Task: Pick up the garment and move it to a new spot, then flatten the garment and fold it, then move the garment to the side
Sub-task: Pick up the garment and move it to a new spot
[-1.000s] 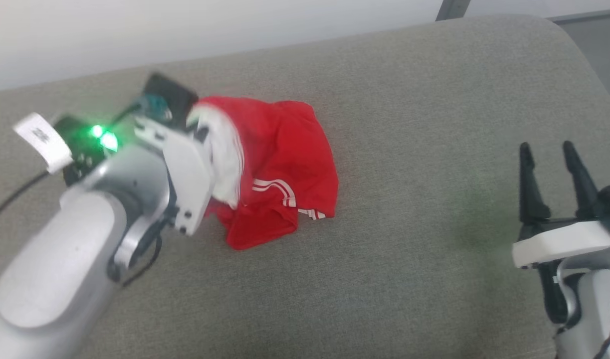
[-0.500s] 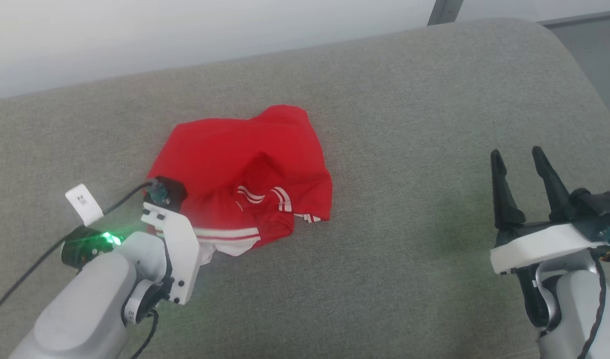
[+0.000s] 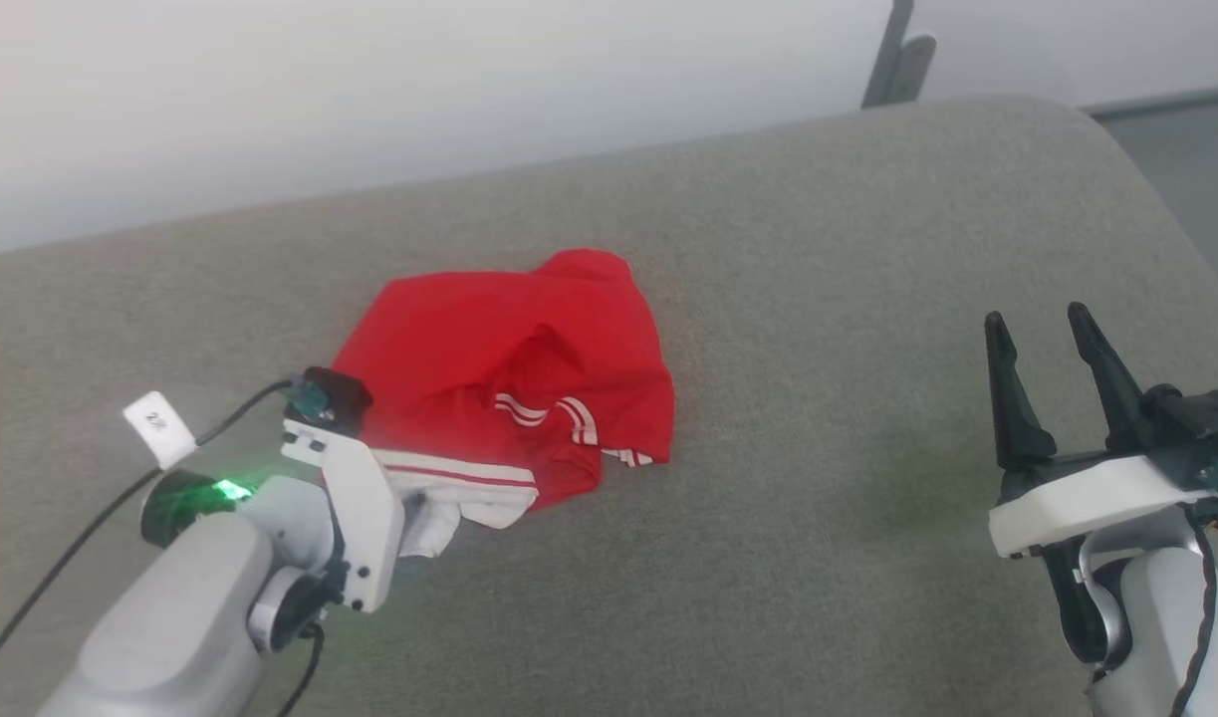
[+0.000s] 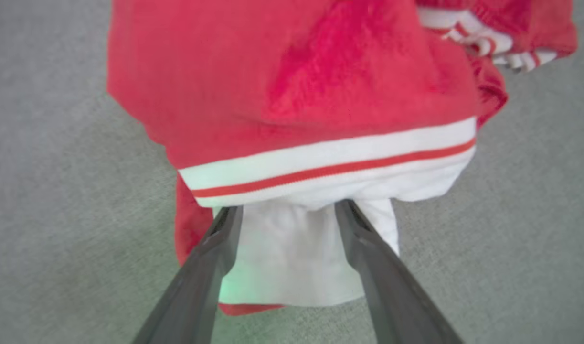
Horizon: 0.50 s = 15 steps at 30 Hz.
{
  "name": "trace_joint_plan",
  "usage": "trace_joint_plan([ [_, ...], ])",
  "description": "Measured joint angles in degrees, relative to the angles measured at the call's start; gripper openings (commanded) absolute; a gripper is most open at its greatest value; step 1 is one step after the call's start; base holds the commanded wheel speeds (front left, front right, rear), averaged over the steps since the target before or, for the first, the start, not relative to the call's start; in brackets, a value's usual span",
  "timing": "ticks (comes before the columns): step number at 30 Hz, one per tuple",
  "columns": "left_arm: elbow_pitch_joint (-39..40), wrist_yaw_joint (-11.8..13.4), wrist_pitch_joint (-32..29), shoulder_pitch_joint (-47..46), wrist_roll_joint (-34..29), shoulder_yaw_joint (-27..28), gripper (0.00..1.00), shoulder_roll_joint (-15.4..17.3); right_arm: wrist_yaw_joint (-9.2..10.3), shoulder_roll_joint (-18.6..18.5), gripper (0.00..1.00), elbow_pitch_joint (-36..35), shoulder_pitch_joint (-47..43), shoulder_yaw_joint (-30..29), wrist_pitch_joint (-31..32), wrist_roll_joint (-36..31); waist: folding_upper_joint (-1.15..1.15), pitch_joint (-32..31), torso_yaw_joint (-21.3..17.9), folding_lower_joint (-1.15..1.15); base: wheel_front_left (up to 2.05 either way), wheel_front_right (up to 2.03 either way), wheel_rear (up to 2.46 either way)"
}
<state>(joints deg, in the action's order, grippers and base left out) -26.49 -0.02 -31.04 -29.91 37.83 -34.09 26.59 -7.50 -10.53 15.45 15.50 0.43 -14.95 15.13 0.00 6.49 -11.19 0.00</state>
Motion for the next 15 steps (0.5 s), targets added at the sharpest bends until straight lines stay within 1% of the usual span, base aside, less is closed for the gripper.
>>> trace_joint_plan([
  [2,0.84,-0.25,1.22,0.00,0.19,0.55,1.00,0.59,-0.01,-0.14,1.00,0.01,-0.16,-0.13,0.00,-0.01,0.00,-0.94,0.57,0.00,0.00,0.00,0.00],
  [5,2.78,-0.23,4.02,0.04,-0.40,1.29,1.00,2.38,0.00,-0.34,1.00,-0.14,-0.89,-0.35,0.00,-0.01,0.00,-2.23,1.61,0.00,0.00,0.00,0.00],
  [11,7.64,1.34,12.27,2.49,-1.81,4.61,1.00,5.78,0.00,-0.67,1.00,-0.46,-2.11,-0.57,0.00,-0.10,0.00,-4.85,3.81,0.00,0.00,0.00,0.00],
  [15,11.00,3.28,17.80,6.42,-1.79,7.15,1.00,7.70,0.00,-0.96,1.00,-0.66,-3.35,-1.11,0.00,-0.15,0.00,-6.34,5.59,0.00,0.00,0.00,0.00],
])
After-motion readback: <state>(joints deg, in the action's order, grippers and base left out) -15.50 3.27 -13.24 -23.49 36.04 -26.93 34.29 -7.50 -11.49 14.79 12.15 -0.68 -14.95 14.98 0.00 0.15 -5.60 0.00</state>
